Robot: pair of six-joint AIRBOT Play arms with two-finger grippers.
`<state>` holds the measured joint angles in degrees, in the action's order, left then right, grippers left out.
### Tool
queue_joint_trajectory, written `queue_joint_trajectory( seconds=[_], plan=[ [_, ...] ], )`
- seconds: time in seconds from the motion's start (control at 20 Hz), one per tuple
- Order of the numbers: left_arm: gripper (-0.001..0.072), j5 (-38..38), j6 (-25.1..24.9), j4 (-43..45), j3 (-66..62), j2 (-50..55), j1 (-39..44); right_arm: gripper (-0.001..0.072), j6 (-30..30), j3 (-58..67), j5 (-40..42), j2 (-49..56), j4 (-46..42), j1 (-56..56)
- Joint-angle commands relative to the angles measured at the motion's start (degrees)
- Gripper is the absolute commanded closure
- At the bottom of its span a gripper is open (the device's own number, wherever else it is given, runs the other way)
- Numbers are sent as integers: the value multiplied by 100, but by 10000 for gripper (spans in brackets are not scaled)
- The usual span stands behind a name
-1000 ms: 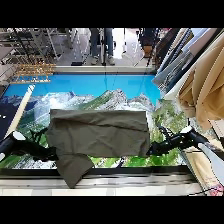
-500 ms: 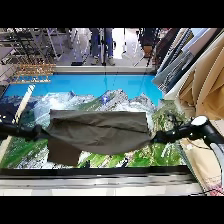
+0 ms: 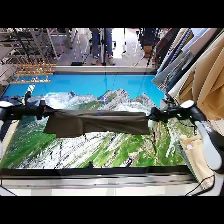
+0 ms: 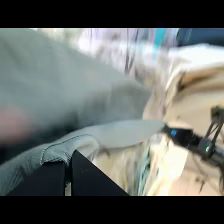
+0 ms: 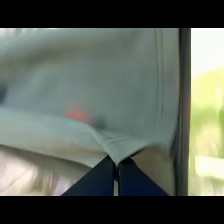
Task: Fold the clothes and pants, and hang the long-sleeved shirts on hangers.
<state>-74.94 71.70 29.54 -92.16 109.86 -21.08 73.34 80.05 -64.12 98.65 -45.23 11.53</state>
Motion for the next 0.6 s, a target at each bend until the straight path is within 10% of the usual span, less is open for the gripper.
queue_joint_trajectory(
  seconds=[0.0, 0.15, 0.55],
  plan=[
    [689, 763, 164, -608, -398, 782, 275, 683, 118, 817, 713, 883, 44, -385],
    [243, 702, 72, -695, -398, 857, 304, 248, -164, 901, 822, 883, -140, -372],
    [310, -813, -153, 98, -404, -234, -162, 163, -144, 656, -1119, 776, -437, 363]
  ],
)
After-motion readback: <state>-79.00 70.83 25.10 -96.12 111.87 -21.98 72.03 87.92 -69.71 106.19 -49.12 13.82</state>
